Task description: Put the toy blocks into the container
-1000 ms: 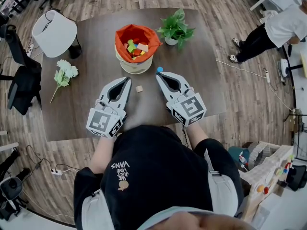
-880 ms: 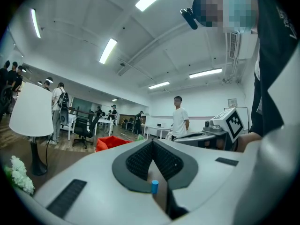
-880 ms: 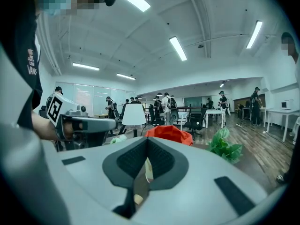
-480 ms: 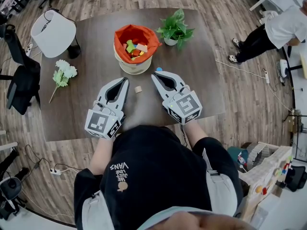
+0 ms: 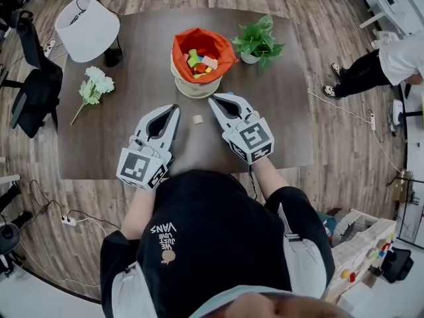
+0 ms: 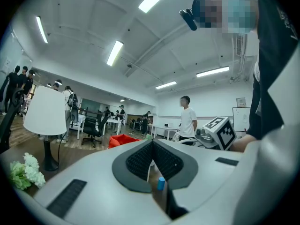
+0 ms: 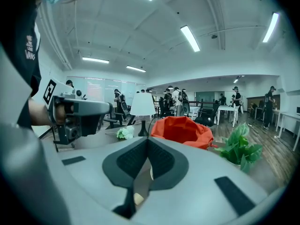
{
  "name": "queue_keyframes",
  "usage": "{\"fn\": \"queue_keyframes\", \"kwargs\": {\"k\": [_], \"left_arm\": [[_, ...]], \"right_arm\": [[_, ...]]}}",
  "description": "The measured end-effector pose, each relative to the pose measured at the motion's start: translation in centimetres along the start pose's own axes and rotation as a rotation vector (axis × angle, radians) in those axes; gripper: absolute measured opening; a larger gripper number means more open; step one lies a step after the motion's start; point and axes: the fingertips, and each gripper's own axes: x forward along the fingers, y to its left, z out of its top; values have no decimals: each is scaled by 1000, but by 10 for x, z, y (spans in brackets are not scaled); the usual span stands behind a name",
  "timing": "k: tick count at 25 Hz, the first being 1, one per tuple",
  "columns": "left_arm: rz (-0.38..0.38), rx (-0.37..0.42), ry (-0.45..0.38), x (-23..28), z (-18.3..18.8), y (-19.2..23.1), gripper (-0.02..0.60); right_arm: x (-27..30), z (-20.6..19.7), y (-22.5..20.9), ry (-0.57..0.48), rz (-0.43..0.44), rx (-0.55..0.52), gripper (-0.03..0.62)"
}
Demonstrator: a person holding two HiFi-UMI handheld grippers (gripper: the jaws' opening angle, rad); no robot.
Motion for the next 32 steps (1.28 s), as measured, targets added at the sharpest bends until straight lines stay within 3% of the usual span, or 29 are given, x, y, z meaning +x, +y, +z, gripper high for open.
{"fn": "queue_keyframes", "kwargs": {"k": [15, 25, 32], "left_arm": [[26, -11, 6, -2, -4, 4, 11], [35, -13, 12, -3, -6, 4, 11], [40, -13, 19, -4, -8, 5, 11]], "right_arm": [[46, -81, 13, 242, 154, -87, 18], [56, -132, 18, 366, 189, -56, 18], [59, -161, 31, 453, 263, -58, 21]]}}
